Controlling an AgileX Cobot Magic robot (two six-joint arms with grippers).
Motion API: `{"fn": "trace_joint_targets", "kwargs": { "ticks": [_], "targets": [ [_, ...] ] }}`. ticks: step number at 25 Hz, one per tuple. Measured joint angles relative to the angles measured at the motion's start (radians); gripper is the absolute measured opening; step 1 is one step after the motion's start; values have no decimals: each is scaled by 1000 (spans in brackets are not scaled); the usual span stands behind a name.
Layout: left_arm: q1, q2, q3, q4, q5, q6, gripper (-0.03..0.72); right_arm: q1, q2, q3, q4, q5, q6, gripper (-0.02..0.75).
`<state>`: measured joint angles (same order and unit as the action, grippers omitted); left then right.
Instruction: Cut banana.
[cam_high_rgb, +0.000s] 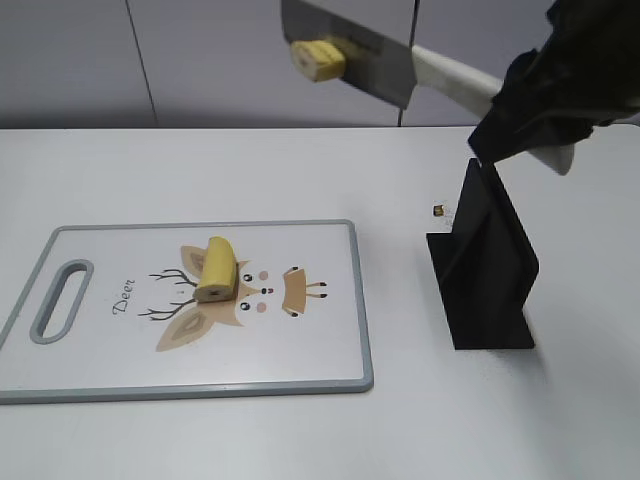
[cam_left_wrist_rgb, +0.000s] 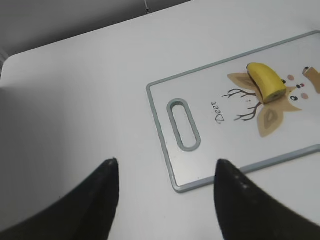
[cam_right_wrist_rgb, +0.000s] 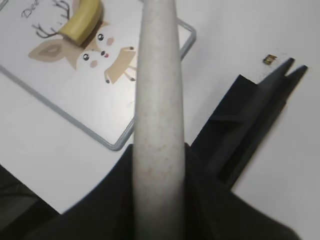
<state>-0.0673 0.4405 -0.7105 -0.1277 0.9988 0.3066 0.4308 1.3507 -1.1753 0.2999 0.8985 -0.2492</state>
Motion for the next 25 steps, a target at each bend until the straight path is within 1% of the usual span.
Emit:
{"fn": "trace_joint_targets", "kwargs": {
  "ticks": [3,6,8,12,15,18,22,25],
  "targets": [
    [0,-110,46,0,49,-10,587,0,-63,0,-57,10,125,162],
    [0,-222,83,0,85,-19,583,0,-127,6,-79,20,214,162],
    [0,-301,105,0,102,-47,579,0,-168,27,-91,20,264,162],
    [0,-427,134,0,131,-109,577,1,-249,127,-130,8,362,162],
    [0,-445,147,0,149,-120,574,1,-310,222,-154,-31,436,162],
    [0,-446,171,0,113,-122,573,1,-372,306,-183,-64,508,162],
    [0,-446,207,4,-2,-123,570,1,-420,390,-226,-83,597,162],
    [0,-446,227,6,-79,-124,568,2,-421,434,-229,-114,631,162]
  ]
}}
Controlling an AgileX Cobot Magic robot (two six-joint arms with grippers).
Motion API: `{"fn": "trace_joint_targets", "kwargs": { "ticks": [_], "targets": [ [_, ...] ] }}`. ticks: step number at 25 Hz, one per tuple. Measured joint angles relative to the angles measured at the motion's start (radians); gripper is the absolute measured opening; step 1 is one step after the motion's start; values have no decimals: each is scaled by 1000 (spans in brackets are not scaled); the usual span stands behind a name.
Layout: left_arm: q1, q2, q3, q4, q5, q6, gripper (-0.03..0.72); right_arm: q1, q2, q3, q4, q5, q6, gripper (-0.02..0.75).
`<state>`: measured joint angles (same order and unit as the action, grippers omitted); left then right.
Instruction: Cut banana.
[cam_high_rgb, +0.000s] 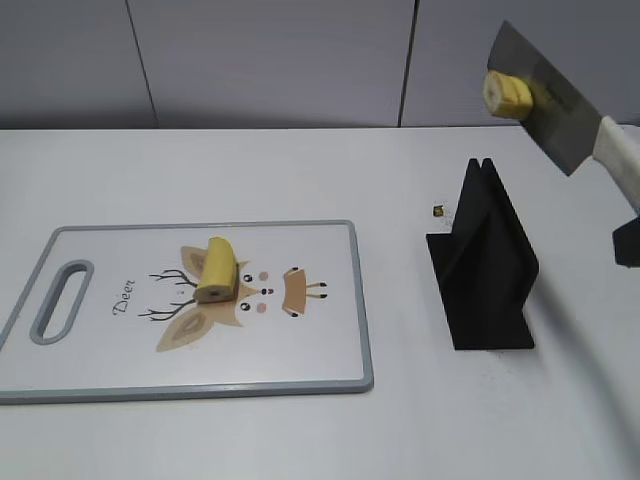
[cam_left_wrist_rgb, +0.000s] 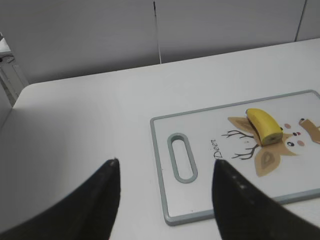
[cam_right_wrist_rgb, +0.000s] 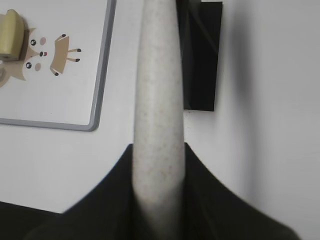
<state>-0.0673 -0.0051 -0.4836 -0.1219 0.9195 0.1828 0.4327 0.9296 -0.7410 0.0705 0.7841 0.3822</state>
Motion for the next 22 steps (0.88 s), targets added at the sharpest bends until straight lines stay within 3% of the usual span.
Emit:
{"fn": "trace_joint_targets", "kwargs": {
  "ticks": [4,10,22],
  "targets": [
    [0,0,10,0,-26,0,567,0,29,19,0,-44,12,162],
    [0,0,-26,9,113,-4,565,0,108,19,-8,-78,13,162],
    [0,0,2,31,170,-7,533,0,221,23,-56,-111,37,161]
  ]
}}
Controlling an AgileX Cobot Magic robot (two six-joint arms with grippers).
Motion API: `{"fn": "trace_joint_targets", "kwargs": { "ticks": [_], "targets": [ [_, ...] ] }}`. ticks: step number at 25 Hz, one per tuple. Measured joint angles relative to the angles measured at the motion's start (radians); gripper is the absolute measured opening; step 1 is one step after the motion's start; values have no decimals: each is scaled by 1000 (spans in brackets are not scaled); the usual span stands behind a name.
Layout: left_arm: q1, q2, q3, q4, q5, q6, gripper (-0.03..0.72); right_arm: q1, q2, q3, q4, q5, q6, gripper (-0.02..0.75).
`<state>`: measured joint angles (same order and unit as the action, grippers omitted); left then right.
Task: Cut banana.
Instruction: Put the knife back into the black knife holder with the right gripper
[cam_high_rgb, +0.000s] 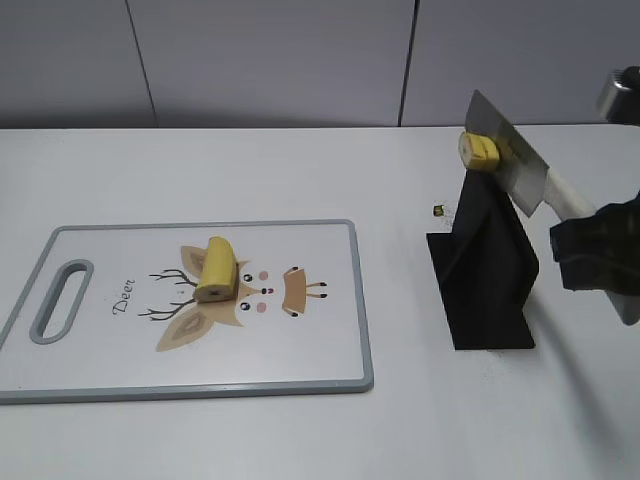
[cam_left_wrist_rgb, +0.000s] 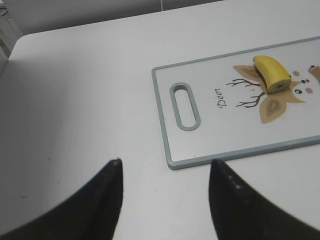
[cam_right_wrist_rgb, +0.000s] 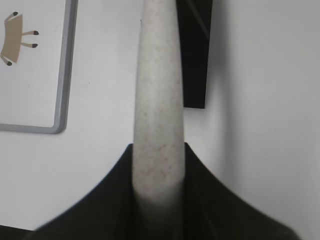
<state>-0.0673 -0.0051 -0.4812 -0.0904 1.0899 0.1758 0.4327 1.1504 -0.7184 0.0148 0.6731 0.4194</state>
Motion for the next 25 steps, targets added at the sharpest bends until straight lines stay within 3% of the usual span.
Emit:
{"fn": "trace_joint_targets", "kwargs": {
  "ticks": [18,25],
  "targets": [
    [0,0,0,1,0,0,529,0,10,67,50,-62,55,161],
    [0,0,0,1,0,0,521,5,11,67,-15,-72,142,161]
  ]
}}
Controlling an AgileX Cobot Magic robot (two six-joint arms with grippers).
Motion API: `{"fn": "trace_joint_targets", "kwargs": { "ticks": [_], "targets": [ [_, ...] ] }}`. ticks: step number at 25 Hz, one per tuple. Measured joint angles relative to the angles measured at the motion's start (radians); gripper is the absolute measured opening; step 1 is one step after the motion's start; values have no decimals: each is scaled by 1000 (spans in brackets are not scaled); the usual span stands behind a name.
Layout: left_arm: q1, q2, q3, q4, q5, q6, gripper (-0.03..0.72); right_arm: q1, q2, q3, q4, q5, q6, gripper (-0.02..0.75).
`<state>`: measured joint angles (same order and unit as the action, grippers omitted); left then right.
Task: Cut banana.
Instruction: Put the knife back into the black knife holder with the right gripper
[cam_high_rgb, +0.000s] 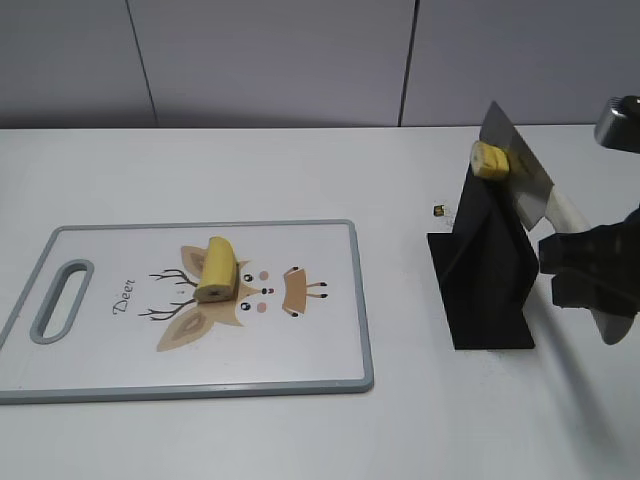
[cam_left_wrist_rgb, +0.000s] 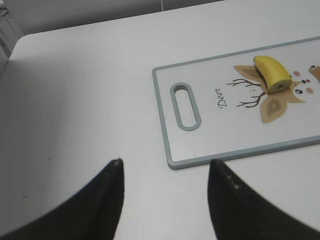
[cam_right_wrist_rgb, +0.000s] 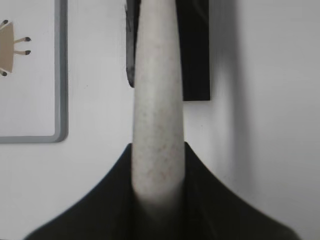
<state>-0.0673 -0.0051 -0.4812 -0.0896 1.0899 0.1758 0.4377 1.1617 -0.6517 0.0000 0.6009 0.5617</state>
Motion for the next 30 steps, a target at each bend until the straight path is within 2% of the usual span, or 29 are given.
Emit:
{"fn": "trace_joint_targets", "kwargs": {
  "ticks": [5,11,25,27,30],
  "targets": [
    [1,0,0,1,0,0,515,0,9,1,-13,-5,14,161],
    [1,0,0,1,0,0,513,0,49,1,46,-16,-50,161],
    [1,0,0,1,0,0,507,0,134,1,53,-34,-97,161],
    [1,0,0,1,0,0,505,0,135,1,67,-35,-117,202],
    [1,0,0,1,0,0,504,0,137,0,100,-38,-148,400]
  ]
}}
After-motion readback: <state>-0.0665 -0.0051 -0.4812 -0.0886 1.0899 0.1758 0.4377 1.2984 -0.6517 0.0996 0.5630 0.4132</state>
